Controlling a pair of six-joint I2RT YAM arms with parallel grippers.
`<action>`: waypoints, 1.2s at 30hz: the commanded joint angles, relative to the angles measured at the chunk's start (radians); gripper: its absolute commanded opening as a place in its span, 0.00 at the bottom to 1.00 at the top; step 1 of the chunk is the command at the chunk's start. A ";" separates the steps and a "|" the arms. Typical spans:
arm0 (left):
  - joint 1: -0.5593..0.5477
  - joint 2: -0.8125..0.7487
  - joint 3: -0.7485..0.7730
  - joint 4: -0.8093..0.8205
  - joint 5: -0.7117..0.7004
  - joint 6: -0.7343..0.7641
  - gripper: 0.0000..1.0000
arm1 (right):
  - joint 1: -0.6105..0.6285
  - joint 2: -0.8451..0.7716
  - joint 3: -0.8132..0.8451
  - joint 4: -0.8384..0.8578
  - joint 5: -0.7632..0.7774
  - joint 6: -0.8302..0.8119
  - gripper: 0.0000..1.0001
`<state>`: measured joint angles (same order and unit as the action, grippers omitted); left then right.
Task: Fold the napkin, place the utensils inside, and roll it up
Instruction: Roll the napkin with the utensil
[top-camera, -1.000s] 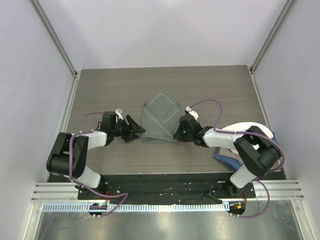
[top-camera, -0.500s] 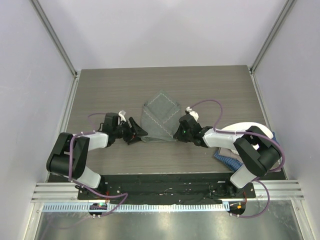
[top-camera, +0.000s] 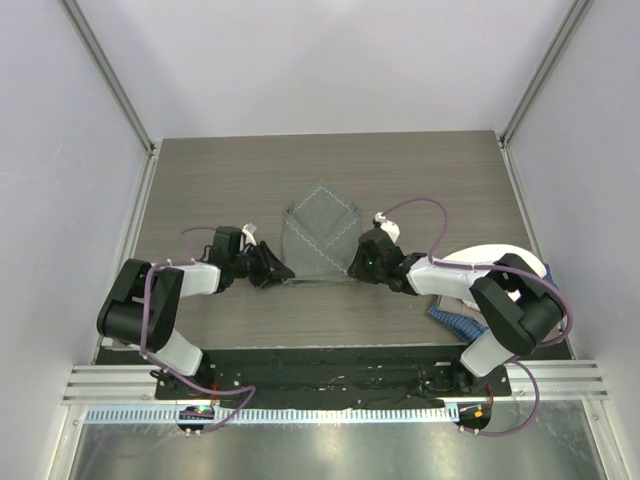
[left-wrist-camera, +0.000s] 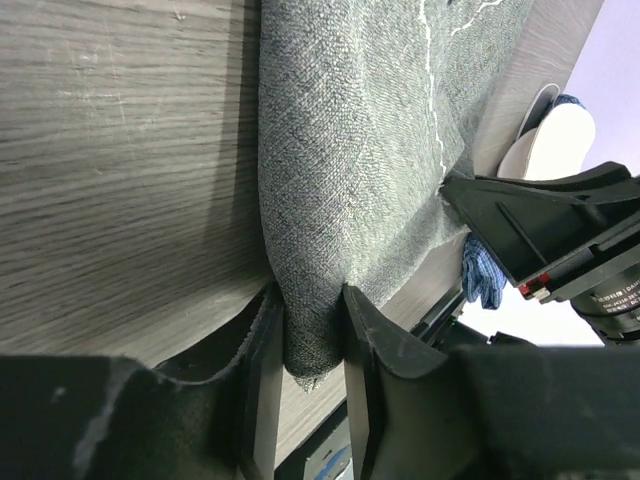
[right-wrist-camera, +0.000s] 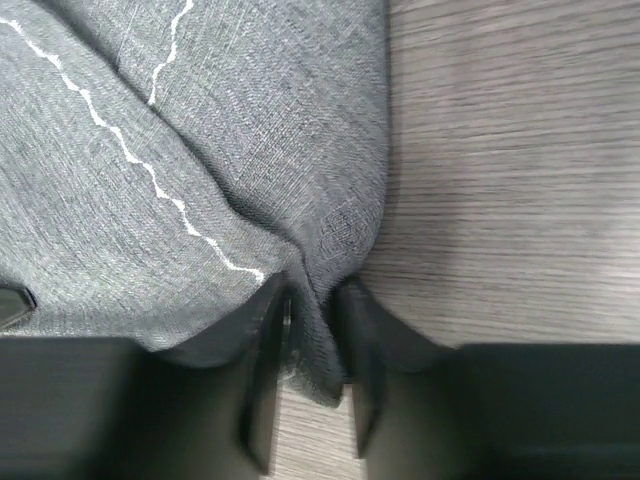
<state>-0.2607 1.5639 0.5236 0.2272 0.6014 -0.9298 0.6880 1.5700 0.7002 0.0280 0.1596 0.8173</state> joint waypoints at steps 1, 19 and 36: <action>-0.003 0.010 0.035 0.014 0.028 0.017 0.27 | -0.001 -0.024 -0.024 -0.097 0.086 -0.041 0.43; 0.000 0.030 0.130 -0.140 0.149 -0.012 0.00 | 0.232 -0.301 -0.065 0.177 0.316 -0.614 0.70; 0.084 0.068 0.113 -0.098 0.308 -0.075 0.00 | 0.617 0.225 0.146 0.592 0.627 -1.024 0.79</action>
<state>-0.1967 1.6356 0.6430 0.1040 0.8375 -0.9874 1.2858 1.7462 0.7685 0.4728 0.7029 -0.1081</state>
